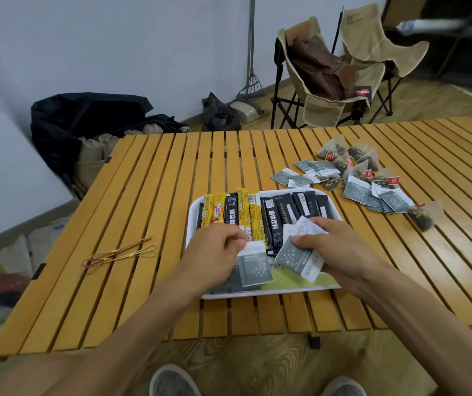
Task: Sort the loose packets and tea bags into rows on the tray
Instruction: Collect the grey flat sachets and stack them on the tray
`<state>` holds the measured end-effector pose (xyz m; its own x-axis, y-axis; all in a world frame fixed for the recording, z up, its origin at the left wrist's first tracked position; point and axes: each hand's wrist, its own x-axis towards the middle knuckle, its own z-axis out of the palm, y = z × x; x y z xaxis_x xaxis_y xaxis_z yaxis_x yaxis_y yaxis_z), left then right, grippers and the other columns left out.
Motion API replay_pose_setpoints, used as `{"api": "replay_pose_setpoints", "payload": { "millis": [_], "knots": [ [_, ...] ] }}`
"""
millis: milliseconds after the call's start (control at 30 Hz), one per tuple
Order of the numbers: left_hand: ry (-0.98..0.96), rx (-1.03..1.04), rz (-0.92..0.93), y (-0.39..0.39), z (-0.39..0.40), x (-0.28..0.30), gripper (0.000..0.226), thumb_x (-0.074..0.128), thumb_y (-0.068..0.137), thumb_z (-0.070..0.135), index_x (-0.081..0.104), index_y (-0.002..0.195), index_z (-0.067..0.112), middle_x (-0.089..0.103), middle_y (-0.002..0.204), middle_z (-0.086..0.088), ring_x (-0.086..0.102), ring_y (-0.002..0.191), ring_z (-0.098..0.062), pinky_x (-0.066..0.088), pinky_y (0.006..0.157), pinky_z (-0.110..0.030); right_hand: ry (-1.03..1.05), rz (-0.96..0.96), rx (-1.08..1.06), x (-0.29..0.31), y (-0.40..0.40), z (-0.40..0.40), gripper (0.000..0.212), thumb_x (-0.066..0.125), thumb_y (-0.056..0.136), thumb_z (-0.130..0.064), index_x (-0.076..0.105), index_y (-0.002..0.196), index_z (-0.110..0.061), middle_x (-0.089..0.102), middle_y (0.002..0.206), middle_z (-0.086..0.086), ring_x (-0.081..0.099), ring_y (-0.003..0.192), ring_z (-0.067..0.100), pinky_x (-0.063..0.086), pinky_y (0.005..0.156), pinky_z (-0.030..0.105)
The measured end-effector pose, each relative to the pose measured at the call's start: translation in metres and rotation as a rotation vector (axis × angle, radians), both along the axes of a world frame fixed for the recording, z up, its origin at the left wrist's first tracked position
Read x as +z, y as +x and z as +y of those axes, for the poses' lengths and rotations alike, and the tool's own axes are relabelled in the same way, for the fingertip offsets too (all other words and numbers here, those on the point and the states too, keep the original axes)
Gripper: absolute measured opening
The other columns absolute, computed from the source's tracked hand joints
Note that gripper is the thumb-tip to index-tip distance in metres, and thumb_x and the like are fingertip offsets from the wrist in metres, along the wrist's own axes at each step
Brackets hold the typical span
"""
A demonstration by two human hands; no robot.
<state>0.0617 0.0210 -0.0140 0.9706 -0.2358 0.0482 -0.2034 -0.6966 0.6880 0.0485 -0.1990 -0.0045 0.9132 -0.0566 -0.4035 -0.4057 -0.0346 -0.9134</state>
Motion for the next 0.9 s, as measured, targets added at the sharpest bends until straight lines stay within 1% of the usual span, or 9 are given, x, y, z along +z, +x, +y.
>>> {"api": "replay_pose_setpoints", "payload": {
  "millis": [67, 133, 200, 267, 333, 533, 667, 800, 900],
  "knots": [
    [0.030, -0.017, -0.005, 0.001, -0.006, -0.002, 0.017, 0.057, 0.099, 0.022, 0.074, 0.096, 0.022, 0.071, 0.090, 0.010, 0.062, 0.083, -0.003, 0.052, 0.075, -0.027, -0.001, -0.001, -0.008, 0.000, 0.000, -0.002, 0.020, 0.067, 0.094, -0.003, 0.069, 0.111, -0.013, 0.077, 0.101, 0.013, 0.074, 0.086, 0.027, 0.059, 0.065, 0.035],
    [0.020, -0.012, -0.026, 0.002, -0.008, -0.002, 0.016, 0.056, 0.099, 0.021, 0.072, 0.097, 0.022, 0.070, 0.089, 0.011, 0.061, 0.083, -0.001, 0.049, 0.072, -0.023, 0.001, -0.001, -0.006, 0.000, 0.000, -0.003, 0.019, 0.067, 0.093, -0.003, 0.069, 0.111, -0.012, 0.077, 0.102, 0.013, 0.075, 0.089, 0.029, 0.061, 0.071, 0.038],
    [-0.020, -0.013, -0.046, 0.003, -0.006, 0.001, 0.017, 0.055, 0.100, 0.020, 0.071, 0.098, 0.025, 0.064, 0.075, 0.014, 0.058, 0.068, 0.004, 0.040, 0.060, -0.009, 0.005, -0.003, -0.001, 0.000, 0.000, -0.003, 0.019, 0.067, 0.093, -0.004, 0.070, 0.110, -0.013, 0.077, 0.103, 0.012, 0.075, 0.092, 0.030, 0.062, 0.075, 0.040],
    [-0.096, -0.034, -0.033, 0.004, -0.001, 0.005, 0.020, 0.053, 0.100, 0.019, 0.069, 0.096, 0.029, 0.054, 0.060, 0.004, 0.047, 0.051, -0.002, 0.037, 0.049, -0.009, 0.014, -0.004, -0.001, 0.001, 0.000, -0.003, 0.019, 0.067, 0.093, -0.004, 0.070, 0.109, -0.014, 0.077, 0.103, 0.011, 0.075, 0.093, 0.030, 0.062, 0.078, 0.042],
    [-0.145, -0.049, -0.008, 0.006, 0.004, 0.009, 0.024, 0.051, 0.100, 0.016, 0.068, 0.092, 0.031, 0.049, 0.058, -0.005, 0.038, 0.047, -0.006, 0.034, 0.045, -0.014, 0.016, -0.004, 0.000, 0.001, 0.000, -0.003, 0.019, 0.067, 0.093, -0.003, 0.070, 0.108, -0.015, 0.077, 0.103, 0.011, 0.075, 0.094, 0.031, 0.062, 0.081, 0.044],
    [-0.146, -0.089, 0.134, 0.003, 0.010, 0.022, 0.028, 0.053, 0.093, 0.005, 0.074, 0.092, 0.024, 0.074, 0.073, -0.001, 0.071, 0.073, -0.005, 0.047, 0.054, -0.011, 0.008, -0.002, 0.014, 0.004, -0.001, -0.002, 0.018, 0.066, 0.093, -0.002, 0.070, 0.107, -0.013, 0.078, 0.103, 0.013, 0.075, 0.095, 0.033, 0.062, 0.085, 0.048],
    [-0.155, -0.136, 0.124, 0.002, 0.011, 0.023, 0.031, 0.052, 0.091, 0.002, 0.074, 0.092, 0.024, 0.075, 0.078, 0.001, 0.071, 0.078, -0.003, 0.053, 0.064, -0.014, 0.002, -0.005, 0.012, 0.005, -0.002, -0.002, 0.019, 0.066, 0.094, -0.002, 0.069, 0.110, -0.011, 0.077, 0.105, 0.015, 0.074, 0.096, 0.035, 0.060, 0.088, 0.051],
    [-0.186, -0.169, 0.080, 0.003, 0.007, 0.017, 0.016, 0.063, 0.093, 0.017, 0.071, 0.082, 0.027, 0.070, 0.073, 0.008, 0.062, 0.066, -0.001, 0.048, 0.058, -0.013, 0.002, -0.006, 0.006, 0.006, -0.003, -0.002, 0.019, 0.066, 0.093, -0.002, 0.069, 0.110, -0.012, 0.077, 0.103, 0.014, 0.075, 0.096, 0.034, 0.060, 0.088, 0.051],
    [-0.118, -0.216, 0.113, 0.007, 0.000, 0.008, 0.014, 0.065, 0.093, 0.012, 0.066, 0.090, 0.026, 0.061, 0.076, 0.009, 0.055, 0.068, -0.003, 0.046, 0.061, -0.015, 0.004, -0.005, 0.006, 0.005, -0.003, -0.002, 0.020, 0.066, 0.094, -0.003, 0.069, 0.110, -0.013, 0.078, 0.102, 0.012, 0.076, 0.094, 0.031, 0.061, 0.086, 0.050]
  ]
}}
